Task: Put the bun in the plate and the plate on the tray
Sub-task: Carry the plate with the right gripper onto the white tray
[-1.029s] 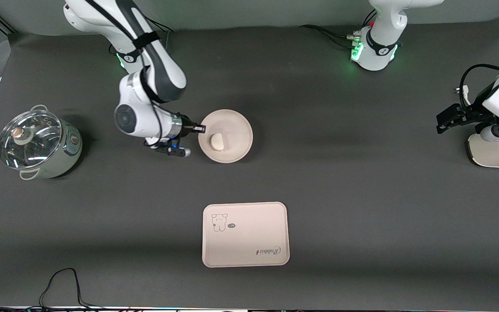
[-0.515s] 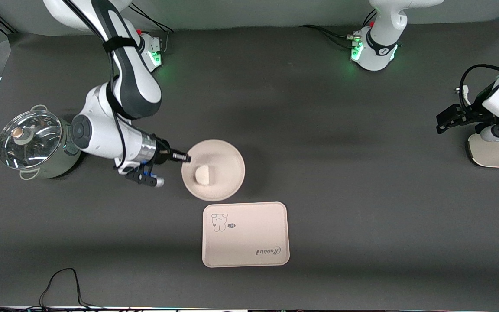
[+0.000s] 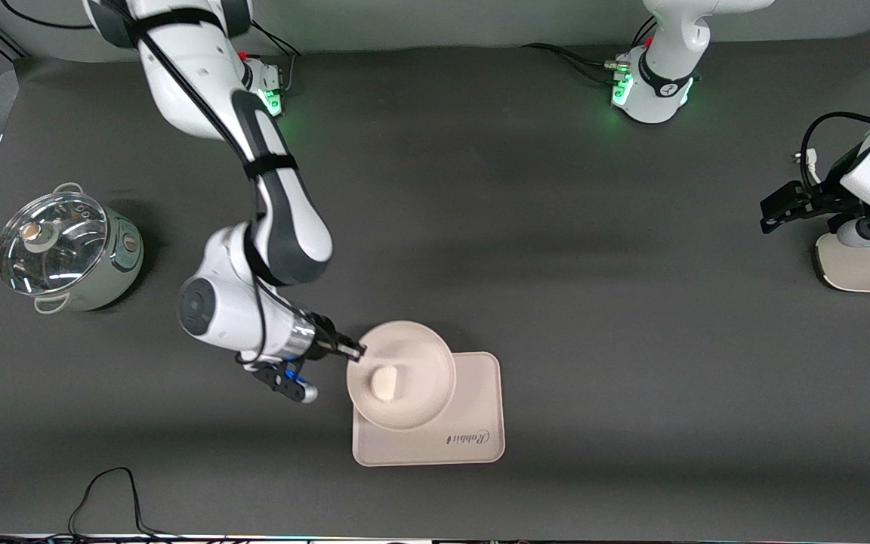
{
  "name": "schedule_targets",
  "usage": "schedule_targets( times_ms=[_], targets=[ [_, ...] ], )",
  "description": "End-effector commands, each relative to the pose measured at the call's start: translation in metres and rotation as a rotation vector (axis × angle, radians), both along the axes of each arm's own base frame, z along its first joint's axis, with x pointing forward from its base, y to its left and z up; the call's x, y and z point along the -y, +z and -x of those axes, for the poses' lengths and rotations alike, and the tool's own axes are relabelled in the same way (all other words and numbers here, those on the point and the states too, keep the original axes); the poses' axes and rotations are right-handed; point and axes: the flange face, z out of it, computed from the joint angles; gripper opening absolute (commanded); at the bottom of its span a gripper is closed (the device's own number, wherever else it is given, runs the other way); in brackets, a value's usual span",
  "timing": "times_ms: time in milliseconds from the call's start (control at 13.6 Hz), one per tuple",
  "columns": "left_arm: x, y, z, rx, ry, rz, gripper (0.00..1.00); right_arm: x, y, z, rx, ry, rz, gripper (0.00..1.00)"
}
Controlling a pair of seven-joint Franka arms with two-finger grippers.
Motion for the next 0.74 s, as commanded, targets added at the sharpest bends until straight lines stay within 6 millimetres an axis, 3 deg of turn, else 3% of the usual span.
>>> schedule_targets(
  times_ms=[0, 221, 515, 662],
  targets=[
    [0.003, 0.006, -0.002, 0.012, 0.009, -0.002, 1.0, 0.0, -0.034, -0.028, 0.055, -0.094, -0.033, 0.0],
    [0.004, 0.006, -0.002, 0.011, 0.008, -0.002, 1.0, -0.013, -0.075, -0.024, 0.056, -0.123, -0.044, 0.0],
    [0.005, 0.006, -0.002, 0.011, 0.005, -0.002, 1.0, -0.036, -0.092, -0.011, 0.043, -0.142, -0.06, 0.0],
    [0.006, 0.006, -0.002, 0.011, 0.003, -0.002, 1.0, -0.036, -0.099, -0.01, 0.043, -0.143, -0.055, 0.0]
  ],
)
